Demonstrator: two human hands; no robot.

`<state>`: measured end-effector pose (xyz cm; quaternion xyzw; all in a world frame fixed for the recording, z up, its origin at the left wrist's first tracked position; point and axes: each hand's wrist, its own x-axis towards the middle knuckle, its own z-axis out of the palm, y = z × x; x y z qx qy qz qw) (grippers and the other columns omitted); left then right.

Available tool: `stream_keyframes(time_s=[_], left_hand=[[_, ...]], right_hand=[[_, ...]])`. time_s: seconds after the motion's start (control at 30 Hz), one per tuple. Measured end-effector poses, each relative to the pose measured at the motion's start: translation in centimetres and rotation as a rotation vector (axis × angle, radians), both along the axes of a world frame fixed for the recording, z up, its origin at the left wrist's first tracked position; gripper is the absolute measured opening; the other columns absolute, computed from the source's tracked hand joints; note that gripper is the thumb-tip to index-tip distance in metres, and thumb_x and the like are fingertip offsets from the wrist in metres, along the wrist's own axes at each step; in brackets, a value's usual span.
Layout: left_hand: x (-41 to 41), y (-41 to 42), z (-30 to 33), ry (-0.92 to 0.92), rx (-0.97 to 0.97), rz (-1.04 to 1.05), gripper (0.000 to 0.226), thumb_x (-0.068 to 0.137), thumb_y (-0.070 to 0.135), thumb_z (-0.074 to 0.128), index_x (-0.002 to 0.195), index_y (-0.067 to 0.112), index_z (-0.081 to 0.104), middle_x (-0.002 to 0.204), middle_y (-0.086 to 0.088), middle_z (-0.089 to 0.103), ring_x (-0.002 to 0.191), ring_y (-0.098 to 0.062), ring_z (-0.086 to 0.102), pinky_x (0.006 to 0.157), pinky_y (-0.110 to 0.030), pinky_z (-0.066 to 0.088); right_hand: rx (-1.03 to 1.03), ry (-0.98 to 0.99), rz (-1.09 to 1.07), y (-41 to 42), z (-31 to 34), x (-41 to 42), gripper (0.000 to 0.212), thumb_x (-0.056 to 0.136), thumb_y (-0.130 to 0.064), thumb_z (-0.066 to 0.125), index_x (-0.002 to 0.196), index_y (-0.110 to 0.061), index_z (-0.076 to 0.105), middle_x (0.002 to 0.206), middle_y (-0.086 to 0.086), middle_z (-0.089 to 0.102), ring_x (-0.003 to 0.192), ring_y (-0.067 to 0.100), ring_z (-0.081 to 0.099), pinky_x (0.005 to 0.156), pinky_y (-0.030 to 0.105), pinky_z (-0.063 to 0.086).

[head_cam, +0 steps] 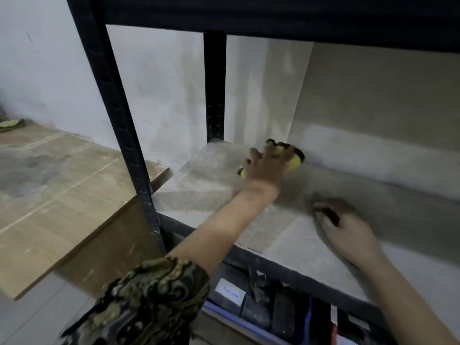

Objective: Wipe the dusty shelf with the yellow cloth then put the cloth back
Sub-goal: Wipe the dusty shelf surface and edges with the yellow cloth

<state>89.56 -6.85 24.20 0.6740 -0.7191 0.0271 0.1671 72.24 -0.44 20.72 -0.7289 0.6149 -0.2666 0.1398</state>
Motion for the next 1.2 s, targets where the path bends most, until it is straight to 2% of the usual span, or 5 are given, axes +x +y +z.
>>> stream_keyframes(time_s=[0.3,0.43,0.73,1.07,1.2], left_hand=[[-1.6,-4.5,-3.0,-0.047,0.122,-0.128,0.052,0.096,0.018,0.038,0.143,0.035,0.027,0.155,-0.001,0.02,0.138,-0.031,0.016,0.107,-0.061,0.016],[0.1,-6.4,-2.6,-0.002,0.128,-0.024,0.055,0.093,0.017,0.04,0.145,0.031,0.025,0.153,-0.002,0.023,0.138,-0.027,0.02,0.107,-0.055,0.02],[6.6,-6.5,-2.3,0.08,0.205,0.245,0.061,0.092,0.016,0.039,0.147,0.031,0.018,0.157,-0.003,0.012,0.141,-0.033,0.01,0.103,-0.065,0.018],[16.0,-5.3,-3.0,0.081,0.113,0.515,0.048,0.089,0.006,0.033,0.132,0.025,0.04,0.127,-0.012,0.049,0.121,-0.04,0.037,0.092,-0.048,0.035],[12.2,-4.2,-1.2,0.108,0.011,0.422,0.059,0.09,0.008,0.04,0.14,0.039,0.03,0.148,0.002,0.031,0.122,-0.04,0.031,0.087,-0.047,0.039]], right_hand=[[0.023,-0.005,-0.021,-0.3,0.2,0.0,0.019,0.09,-0.02,0.053,0.104,-0.025,0.064,0.116,-0.005,0.061,0.109,0.018,0.054,0.087,0.028,0.04],[-0.003,-0.017,-0.013,-0.2,0.2,-0.1,0.018,0.089,-0.017,0.055,0.101,-0.025,0.065,0.11,-0.006,0.061,0.106,0.016,0.053,0.083,0.026,0.038],[-0.036,-0.016,0.032,-0.4,0.2,-0.1,0.017,0.088,-0.013,0.055,0.096,-0.022,0.067,0.105,-0.008,0.059,0.103,0.009,0.049,0.086,0.022,0.033],[-0.046,0.023,0.014,-0.7,0.0,-0.2,0.015,0.088,-0.014,0.055,0.095,-0.022,0.065,0.101,-0.009,0.057,0.103,0.013,0.051,0.082,0.025,0.034],[-0.063,0.032,0.019,-1.0,0.0,-0.1,0.015,0.087,-0.011,0.056,0.095,-0.018,0.067,0.103,-0.001,0.061,0.101,0.017,0.051,0.081,0.024,0.032]])
